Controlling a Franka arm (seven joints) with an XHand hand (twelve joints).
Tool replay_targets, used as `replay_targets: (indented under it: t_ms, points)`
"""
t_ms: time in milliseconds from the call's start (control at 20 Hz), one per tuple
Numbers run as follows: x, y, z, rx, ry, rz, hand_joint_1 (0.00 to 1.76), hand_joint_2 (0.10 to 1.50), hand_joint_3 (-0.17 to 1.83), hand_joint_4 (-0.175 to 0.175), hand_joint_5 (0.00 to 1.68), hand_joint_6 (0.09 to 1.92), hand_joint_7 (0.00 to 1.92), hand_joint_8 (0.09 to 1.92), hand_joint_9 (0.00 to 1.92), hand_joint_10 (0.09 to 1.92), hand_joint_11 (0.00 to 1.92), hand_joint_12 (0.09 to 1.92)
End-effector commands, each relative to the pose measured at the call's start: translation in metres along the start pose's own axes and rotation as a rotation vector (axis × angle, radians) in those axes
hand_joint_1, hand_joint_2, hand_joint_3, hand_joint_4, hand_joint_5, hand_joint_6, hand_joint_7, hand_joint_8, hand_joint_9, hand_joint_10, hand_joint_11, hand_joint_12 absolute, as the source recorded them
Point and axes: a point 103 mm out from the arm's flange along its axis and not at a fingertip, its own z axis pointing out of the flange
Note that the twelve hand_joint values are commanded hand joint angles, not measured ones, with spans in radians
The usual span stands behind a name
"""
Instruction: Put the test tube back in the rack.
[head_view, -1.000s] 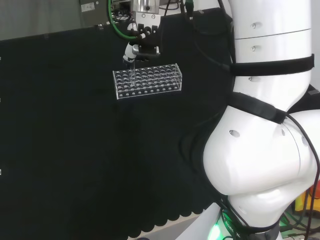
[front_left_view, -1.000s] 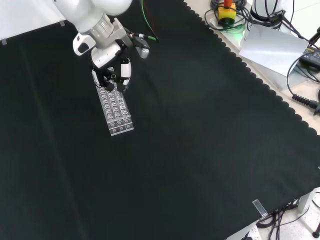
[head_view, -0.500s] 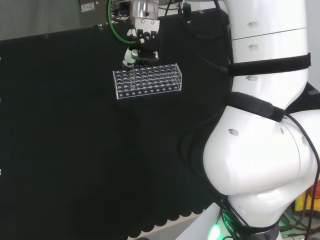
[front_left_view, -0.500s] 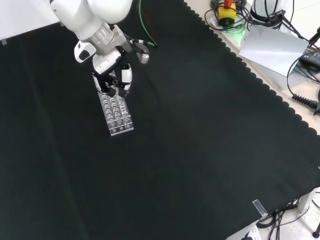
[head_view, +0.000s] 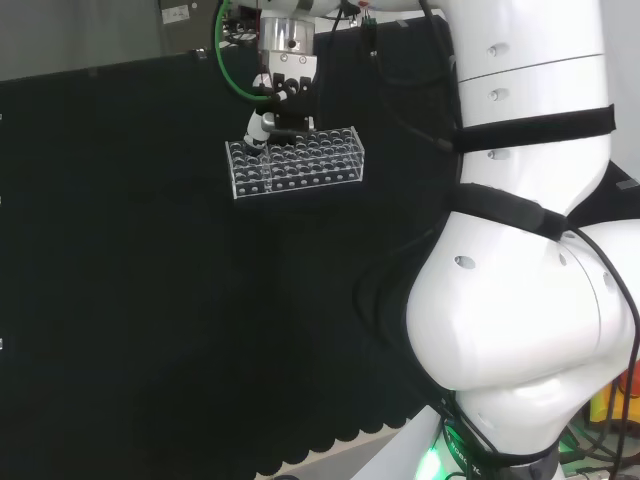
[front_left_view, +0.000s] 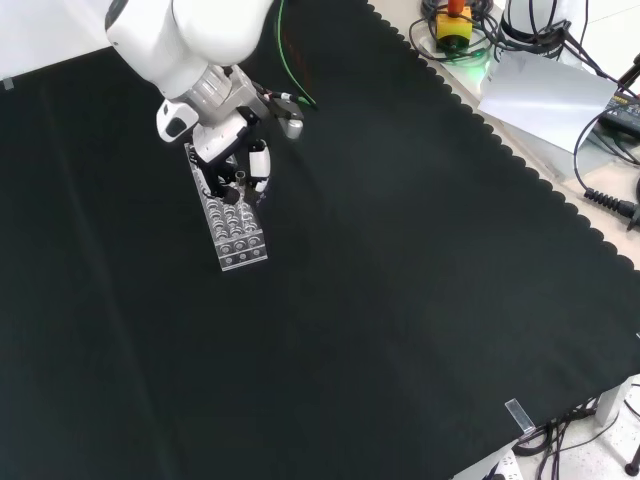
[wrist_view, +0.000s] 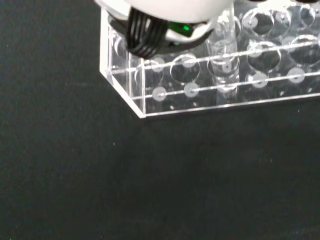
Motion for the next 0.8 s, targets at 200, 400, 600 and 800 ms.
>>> replay_targets:
  t_ms: [200,400,600,800]
  points:
    - [-0.001,-0.005,-0.004,0.028,0.04,-0.035,1.27,0.76,0.5,-0.175,1.21,0.69,1.4,0.63,1.46,0.58,1.13,0.97]
    - [-0.002,-0.011,-0.015,0.031,0.048,-0.057,1.15,0.66,0.65,-0.128,0.79,0.8,0.94,0.83,1.03,0.79,0.73,1.28]
    - [-0.001,-0.022,-0.025,0.01,0.052,-0.069,1.12,0.57,0.8,-0.09,0.55,0.79,0.73,0.89,0.82,0.84,0.61,1.35]
    - [-0.001,-0.038,-0.043,-0.02,0.05,-0.083,1.12,0.56,0.81,-0.081,0.48,0.76,0.69,0.89,0.75,0.85,0.58,1.36]
